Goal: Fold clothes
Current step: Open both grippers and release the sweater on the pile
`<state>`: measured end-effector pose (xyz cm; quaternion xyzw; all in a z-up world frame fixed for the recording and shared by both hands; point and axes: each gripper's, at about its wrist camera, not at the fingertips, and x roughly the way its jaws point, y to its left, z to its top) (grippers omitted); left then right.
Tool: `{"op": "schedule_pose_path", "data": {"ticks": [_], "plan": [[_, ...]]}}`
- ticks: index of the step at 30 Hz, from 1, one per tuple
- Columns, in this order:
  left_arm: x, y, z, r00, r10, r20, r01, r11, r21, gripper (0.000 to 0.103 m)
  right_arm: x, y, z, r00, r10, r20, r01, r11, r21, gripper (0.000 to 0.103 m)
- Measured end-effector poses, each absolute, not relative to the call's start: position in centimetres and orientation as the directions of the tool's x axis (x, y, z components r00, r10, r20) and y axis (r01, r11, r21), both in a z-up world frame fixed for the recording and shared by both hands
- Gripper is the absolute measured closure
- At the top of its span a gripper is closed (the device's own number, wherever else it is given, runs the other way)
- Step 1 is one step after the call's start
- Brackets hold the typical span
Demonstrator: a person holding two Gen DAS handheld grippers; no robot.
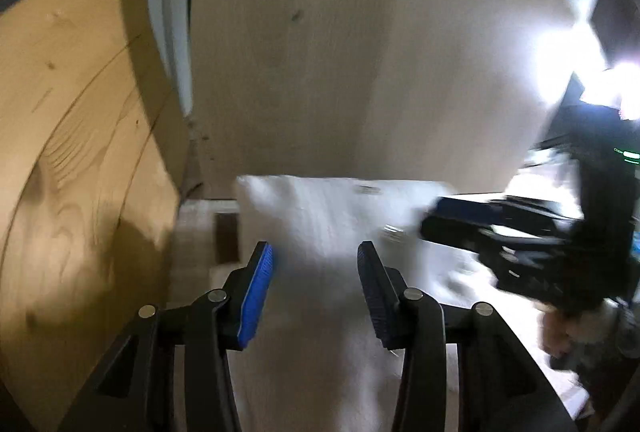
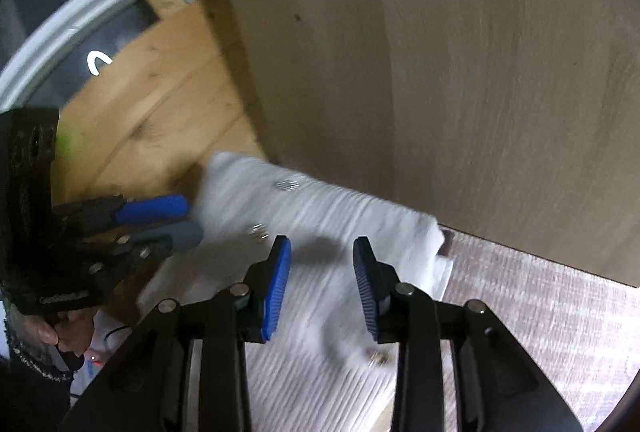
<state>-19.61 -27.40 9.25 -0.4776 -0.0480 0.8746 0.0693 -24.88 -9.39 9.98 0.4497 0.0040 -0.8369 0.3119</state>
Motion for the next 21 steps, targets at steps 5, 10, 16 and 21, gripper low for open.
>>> {"op": "schedule_pose_path", "data": {"ticks": [5,10,16,21], "plan": [[-22.1,-29.3,5.5,-0.464,0.246,-0.851,0.004,-0.96,-0.279,0.037,-26.5,-10.7,7.9,-0.382,-0.449,-0.808,0.511,-0.831,0.22,0.071],[-17.3,-28.7,10.3,-0.544,0.203,-0.814,-0.043,-0.976,-0.214,0.041,-23.3,-8.2,11.4,-0.401,-0.49,-0.774,0.547,-0.806,0.227,0.071],[-9.0,-26.9,12.8,-0.592,0.239,-0.769,-0.11,-0.97,-0.217,0.041,-13.3,-3.1,13.8,-0.41,-0.543,-0.733,0.6,-0.766,0.232,0.071],[-5.8,-25.0,9.0,-0.505,0.237,-0.83,-0.113,-0.971,-0.209,0.039,-7.7,-1.4,10.8,-0.314,-0.537,-0.783,0.594,-0.754,0.279,0.062]]}}
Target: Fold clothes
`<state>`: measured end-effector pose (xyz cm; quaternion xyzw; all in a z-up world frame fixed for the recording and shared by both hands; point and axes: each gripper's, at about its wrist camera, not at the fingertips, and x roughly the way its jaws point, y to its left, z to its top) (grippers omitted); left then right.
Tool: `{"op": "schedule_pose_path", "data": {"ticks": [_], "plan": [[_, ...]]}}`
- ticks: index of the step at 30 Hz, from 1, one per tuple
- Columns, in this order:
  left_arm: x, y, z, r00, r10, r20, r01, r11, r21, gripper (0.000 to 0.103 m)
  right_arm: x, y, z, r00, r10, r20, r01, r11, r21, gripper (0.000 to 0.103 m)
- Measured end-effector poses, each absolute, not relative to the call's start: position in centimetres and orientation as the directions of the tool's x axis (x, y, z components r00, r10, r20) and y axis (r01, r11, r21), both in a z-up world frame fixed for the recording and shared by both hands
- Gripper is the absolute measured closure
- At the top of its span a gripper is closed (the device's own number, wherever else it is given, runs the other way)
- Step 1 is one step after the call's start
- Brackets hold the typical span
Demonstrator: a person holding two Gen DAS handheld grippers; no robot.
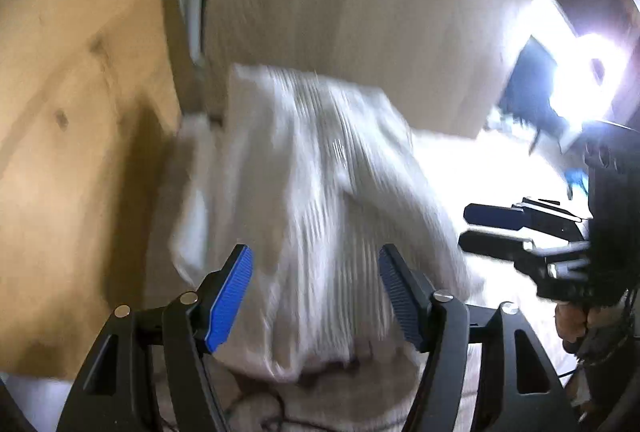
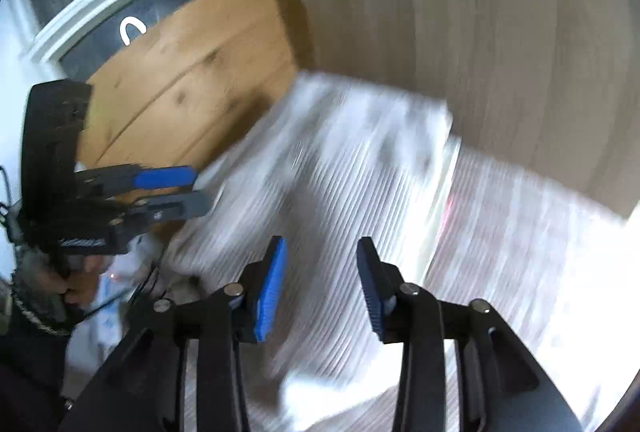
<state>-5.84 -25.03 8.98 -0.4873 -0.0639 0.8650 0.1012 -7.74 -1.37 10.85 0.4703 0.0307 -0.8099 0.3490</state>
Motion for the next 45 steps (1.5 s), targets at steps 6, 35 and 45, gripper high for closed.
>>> {"op": "schedule_pose_path", "data": {"ticks": [6,35,45], "plan": [[-2.9,-25.1,7.8,-0.456,0.154,-0.877,0.012,-0.984,-0.18,0.038,-3.7,-0.2,10.0,-0.308,-0.423,-0.852,0.556,-0.807,0.199,0.061],[14.4,-18.2,14.7,-0.553,0.079,-0.829,0.039,-0.992,-0.121,0.025,12.2,7.1,13.6,-0.527,-0.272,-0.805,0.339,-0.936,0.095,0.046],[15.9,-16.1,16.3,-0.575,0.124,-0.809,-0.024,-0.991,-0.135,0.025,15.3,9.4,15.8,-0.582,-0.231,-0.779,0.287,-0.955,0.069,0.046]]}}
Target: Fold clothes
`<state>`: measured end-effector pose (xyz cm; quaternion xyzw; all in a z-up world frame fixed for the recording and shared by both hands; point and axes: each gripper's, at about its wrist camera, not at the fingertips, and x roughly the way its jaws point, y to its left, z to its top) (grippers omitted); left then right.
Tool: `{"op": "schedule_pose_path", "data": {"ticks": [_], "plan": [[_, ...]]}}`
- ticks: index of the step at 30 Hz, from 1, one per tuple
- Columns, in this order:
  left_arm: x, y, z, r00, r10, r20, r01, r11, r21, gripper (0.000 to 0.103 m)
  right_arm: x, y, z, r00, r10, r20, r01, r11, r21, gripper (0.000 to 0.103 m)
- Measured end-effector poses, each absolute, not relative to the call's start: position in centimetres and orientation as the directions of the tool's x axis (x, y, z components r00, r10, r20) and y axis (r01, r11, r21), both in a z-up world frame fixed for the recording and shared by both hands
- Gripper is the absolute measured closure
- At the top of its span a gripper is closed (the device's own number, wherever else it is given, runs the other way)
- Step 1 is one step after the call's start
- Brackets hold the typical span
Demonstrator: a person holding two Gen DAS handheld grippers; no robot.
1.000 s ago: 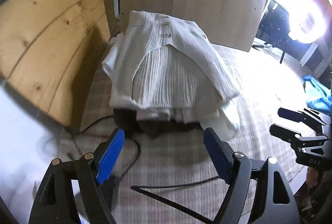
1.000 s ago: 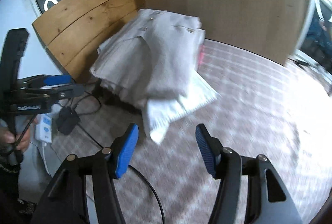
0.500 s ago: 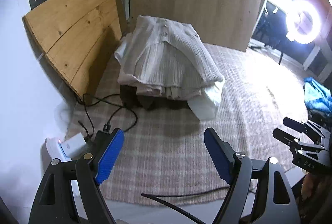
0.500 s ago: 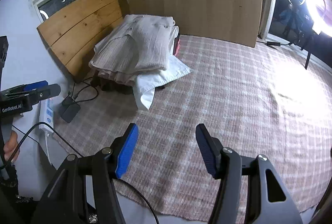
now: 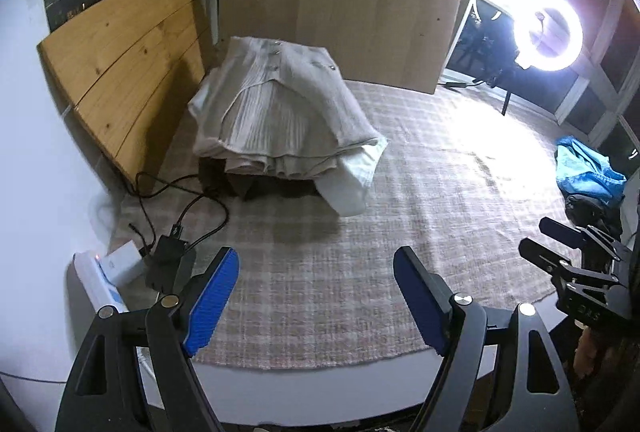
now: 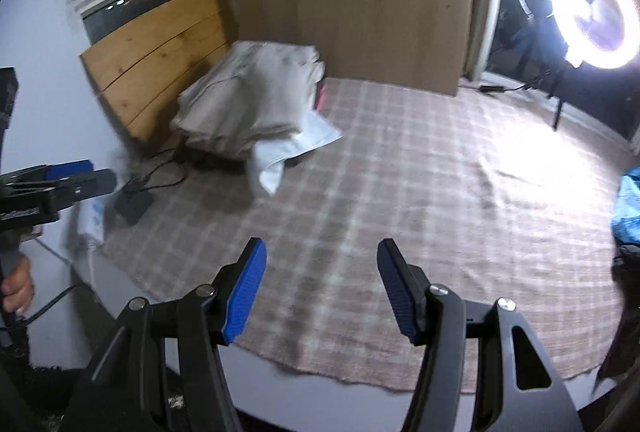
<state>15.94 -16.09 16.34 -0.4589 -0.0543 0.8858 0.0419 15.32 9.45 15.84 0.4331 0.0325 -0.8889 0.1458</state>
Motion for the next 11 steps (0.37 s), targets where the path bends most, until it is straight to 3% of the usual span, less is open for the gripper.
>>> {"op": "schedule_pose_path", "data": {"ticks": [11], "plan": [[15.9,-16.2,16.1,-0.593,0.094,-0.8,0.018,-0.991,-0.129,0.024,14.9,9.3,14.4,-0.55,-0.215,-0.807,0.275,-0.959,0.068,0.046]]}}
